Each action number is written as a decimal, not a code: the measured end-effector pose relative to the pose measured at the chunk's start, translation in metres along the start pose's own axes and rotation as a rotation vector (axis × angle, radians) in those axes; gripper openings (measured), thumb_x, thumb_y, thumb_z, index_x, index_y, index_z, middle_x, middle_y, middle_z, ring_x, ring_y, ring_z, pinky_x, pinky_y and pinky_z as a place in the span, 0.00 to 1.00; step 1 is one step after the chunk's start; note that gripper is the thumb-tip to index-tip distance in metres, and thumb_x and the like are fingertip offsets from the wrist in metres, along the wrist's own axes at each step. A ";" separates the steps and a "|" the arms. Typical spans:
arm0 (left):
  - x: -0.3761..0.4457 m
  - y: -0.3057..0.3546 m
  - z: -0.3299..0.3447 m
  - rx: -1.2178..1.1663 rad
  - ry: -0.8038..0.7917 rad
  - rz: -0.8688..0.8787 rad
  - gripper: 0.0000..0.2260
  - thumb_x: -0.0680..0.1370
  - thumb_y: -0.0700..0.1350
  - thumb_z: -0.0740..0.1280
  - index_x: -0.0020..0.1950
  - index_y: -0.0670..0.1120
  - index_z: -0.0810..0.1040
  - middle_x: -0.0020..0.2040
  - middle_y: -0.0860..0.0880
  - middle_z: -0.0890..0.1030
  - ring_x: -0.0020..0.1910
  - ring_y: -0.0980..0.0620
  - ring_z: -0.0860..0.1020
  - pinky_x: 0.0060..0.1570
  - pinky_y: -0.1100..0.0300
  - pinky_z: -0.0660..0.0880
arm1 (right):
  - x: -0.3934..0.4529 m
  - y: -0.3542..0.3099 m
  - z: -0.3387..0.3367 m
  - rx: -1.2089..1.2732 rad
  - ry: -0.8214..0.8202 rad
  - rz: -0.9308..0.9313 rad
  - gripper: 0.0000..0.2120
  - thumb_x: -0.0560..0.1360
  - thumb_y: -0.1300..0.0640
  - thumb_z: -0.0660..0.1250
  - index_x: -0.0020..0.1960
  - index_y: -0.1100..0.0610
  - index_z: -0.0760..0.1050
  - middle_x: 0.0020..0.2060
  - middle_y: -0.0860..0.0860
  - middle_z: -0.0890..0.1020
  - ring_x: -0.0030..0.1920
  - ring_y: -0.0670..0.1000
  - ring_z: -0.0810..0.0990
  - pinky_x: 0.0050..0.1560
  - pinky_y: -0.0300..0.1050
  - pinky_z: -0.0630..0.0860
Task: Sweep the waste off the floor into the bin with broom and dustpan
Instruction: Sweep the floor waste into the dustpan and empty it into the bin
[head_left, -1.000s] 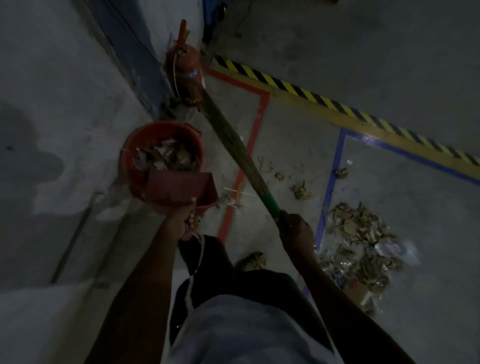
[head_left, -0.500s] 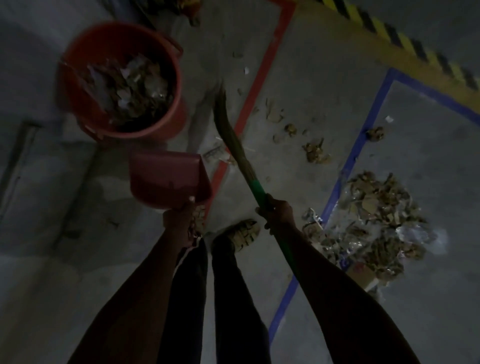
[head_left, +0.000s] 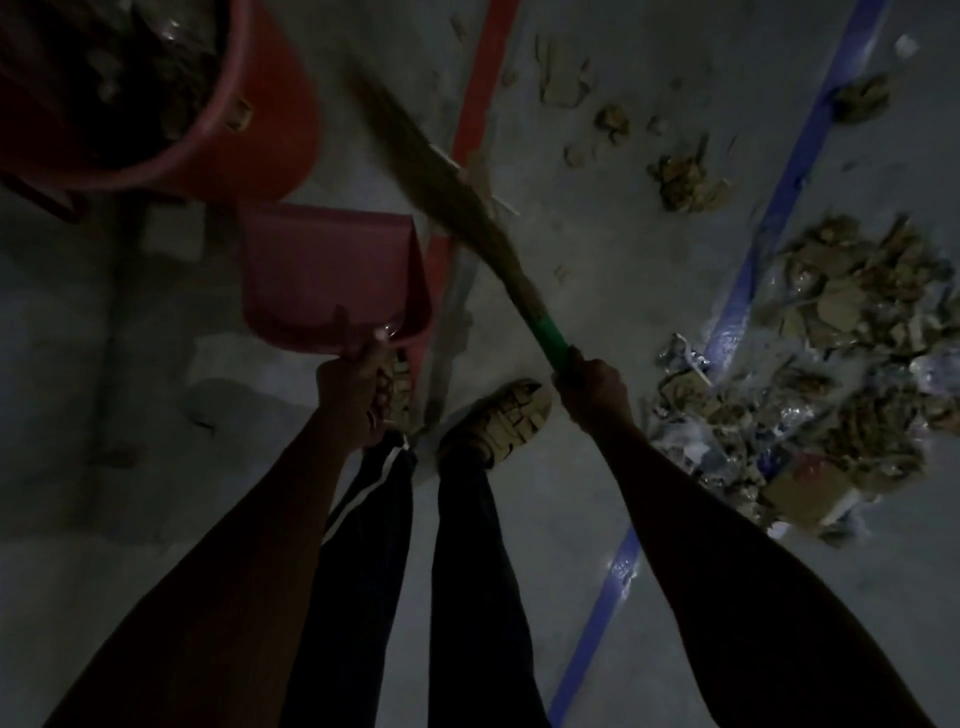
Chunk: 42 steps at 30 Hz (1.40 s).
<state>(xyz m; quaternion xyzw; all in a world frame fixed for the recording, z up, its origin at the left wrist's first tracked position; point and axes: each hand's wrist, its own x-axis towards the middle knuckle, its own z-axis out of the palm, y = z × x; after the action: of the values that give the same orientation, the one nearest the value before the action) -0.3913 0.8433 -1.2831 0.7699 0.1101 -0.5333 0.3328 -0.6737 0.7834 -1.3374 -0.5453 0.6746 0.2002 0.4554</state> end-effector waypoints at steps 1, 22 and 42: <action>0.002 0.001 0.004 0.011 0.009 0.000 0.21 0.75 0.56 0.76 0.32 0.46 0.70 0.24 0.50 0.70 0.19 0.54 0.66 0.26 0.62 0.66 | 0.001 0.008 0.003 0.001 0.053 0.007 0.25 0.80 0.48 0.62 0.75 0.51 0.65 0.50 0.59 0.81 0.45 0.61 0.82 0.41 0.50 0.80; 0.065 0.107 0.086 0.145 -0.123 0.239 0.20 0.76 0.56 0.74 0.35 0.44 0.71 0.25 0.50 0.69 0.18 0.55 0.64 0.20 0.66 0.63 | 0.071 -0.032 -0.038 0.058 0.475 -0.404 0.29 0.82 0.53 0.60 0.79 0.60 0.55 0.57 0.63 0.75 0.45 0.63 0.77 0.41 0.56 0.78; 0.114 0.131 0.050 0.235 -0.139 0.309 0.17 0.77 0.54 0.74 0.40 0.43 0.73 0.27 0.48 0.69 0.19 0.55 0.65 0.20 0.65 0.62 | 0.179 -0.204 -0.090 0.261 0.188 -0.106 0.19 0.82 0.54 0.58 0.72 0.55 0.68 0.43 0.59 0.81 0.36 0.60 0.85 0.33 0.60 0.83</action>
<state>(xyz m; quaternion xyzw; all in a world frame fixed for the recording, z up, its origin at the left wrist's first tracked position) -0.3134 0.6920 -1.3441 0.7724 -0.0955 -0.5369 0.3256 -0.5202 0.5494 -1.3949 -0.5326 0.7049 0.0345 0.4672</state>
